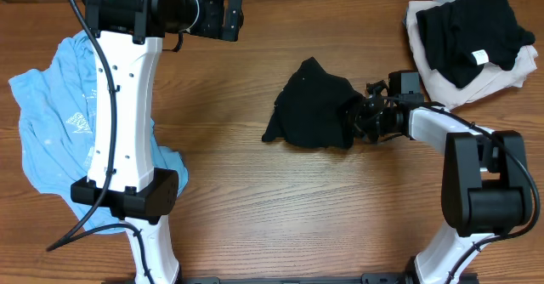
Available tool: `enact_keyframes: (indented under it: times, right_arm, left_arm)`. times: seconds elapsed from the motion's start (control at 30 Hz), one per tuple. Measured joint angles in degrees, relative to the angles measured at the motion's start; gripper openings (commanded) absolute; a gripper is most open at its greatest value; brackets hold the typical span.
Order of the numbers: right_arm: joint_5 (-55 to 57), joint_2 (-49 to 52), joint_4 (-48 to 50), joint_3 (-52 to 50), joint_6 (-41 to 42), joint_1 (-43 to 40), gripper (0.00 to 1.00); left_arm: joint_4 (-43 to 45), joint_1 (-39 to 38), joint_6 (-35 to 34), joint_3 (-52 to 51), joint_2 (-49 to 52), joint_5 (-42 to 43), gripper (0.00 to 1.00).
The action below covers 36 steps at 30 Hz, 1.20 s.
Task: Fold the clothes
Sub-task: 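Carry the bundle with the right gripper onto the top-right stack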
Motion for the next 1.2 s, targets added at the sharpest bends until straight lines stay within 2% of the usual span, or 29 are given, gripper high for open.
enact_keyframes:
  times: [0.17,0.33,0.57,0.93,1.2]
  right_arm:
    - [-6.12,-1.6,-0.42,3.72,0.24,-1.44,0.04]
    - [-9.11,-9.22,-3.41,13.77,0.52,-3.21,0.04]
    - [-10.75,-14.05,-2.95,25.33,0.94,-6.95,0.04]
    - [-9.4,-14.03,16.55,28.79,4.17,-21.49,0.04]
    - [-7.74,-10.08,30.77,29.38,7.76,-24.76,0.04]
  left_arm:
    - [0.0,0.02,0.0,0.0,0.02,-1.16,1.0]
    - [0.02,0.02,0.0,0.0,0.02,-2.1,1.0]
    - [0.02,0.02,0.0,0.0,0.02,-3.19,1.0]
    - [1.18,0.02,0.0,0.0,0.02,-3.45,1.0]
    - [1.31,0.02,0.0,0.0,0.02,-3.48,1.0]
